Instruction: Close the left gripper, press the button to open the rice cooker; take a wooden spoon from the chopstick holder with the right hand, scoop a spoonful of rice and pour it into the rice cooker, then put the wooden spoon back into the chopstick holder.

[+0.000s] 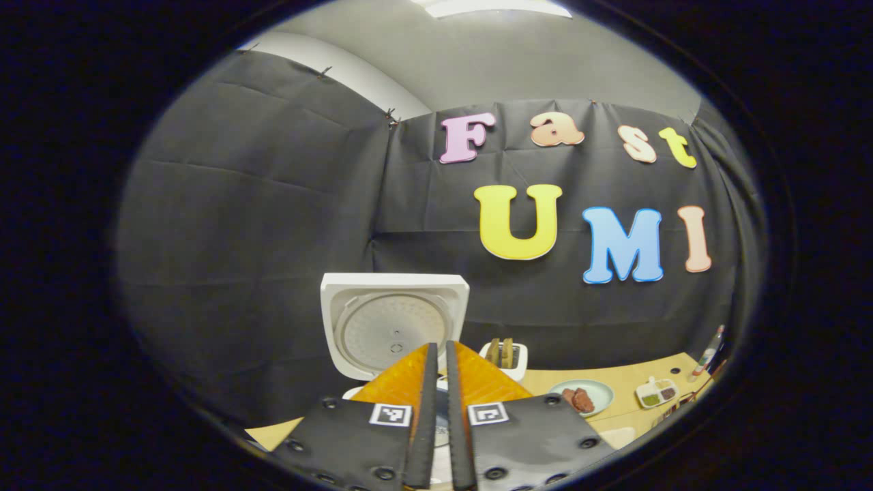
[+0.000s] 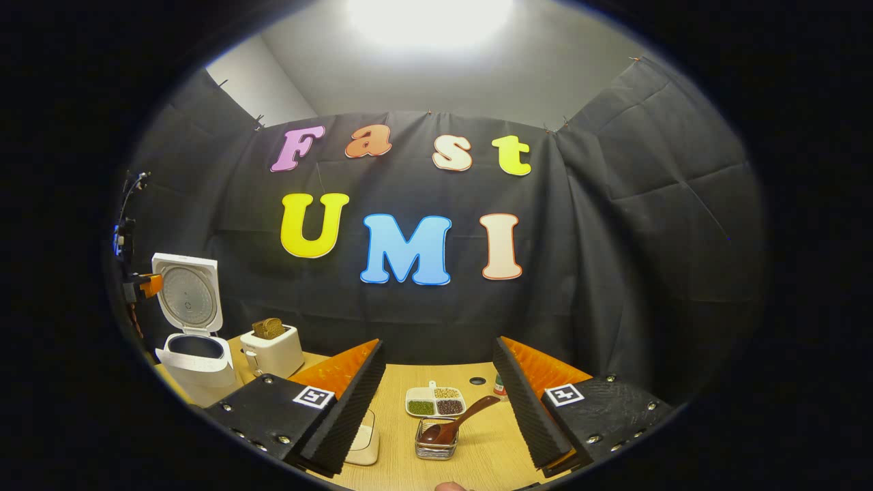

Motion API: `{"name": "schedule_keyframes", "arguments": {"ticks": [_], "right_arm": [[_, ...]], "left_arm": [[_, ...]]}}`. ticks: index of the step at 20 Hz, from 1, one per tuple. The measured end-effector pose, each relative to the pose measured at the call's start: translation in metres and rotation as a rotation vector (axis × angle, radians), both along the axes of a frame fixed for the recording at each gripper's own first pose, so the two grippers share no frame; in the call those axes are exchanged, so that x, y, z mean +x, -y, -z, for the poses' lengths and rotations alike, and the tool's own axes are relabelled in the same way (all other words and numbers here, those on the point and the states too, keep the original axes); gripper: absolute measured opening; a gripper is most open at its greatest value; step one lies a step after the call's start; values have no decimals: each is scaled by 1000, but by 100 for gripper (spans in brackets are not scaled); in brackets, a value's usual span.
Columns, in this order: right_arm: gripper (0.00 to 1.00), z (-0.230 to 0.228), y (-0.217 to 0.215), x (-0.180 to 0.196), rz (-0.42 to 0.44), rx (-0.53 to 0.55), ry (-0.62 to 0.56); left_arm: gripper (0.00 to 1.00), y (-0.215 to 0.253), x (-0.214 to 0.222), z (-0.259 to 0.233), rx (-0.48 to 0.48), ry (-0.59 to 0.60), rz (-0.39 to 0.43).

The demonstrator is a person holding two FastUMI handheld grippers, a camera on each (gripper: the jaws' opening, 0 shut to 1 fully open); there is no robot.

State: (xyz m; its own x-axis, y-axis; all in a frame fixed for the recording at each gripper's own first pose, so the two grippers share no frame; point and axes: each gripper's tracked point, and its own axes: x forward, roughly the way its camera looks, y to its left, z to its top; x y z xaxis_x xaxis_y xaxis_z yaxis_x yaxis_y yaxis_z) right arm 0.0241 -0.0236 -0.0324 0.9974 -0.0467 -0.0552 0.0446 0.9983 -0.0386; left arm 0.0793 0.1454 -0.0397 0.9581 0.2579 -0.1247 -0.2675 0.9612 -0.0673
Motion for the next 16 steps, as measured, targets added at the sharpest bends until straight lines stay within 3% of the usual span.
{"name": "schedule_keyframes", "arguments": {"ticks": [1,5,10,16], "right_arm": [[96,1,1,3,-3,0,3],[96,7,12,20,-1,-6,1],[97,21,36,48,28,14,-23],[97,70,56,84,49,98,-130]], "left_arm": [[39,5,-3,-2,2,8,14],[99,18,-23,-22,52,52,30],[98,43,-46,-32,100,75,54],[100,64,-71,-35,123,64,72]]}}
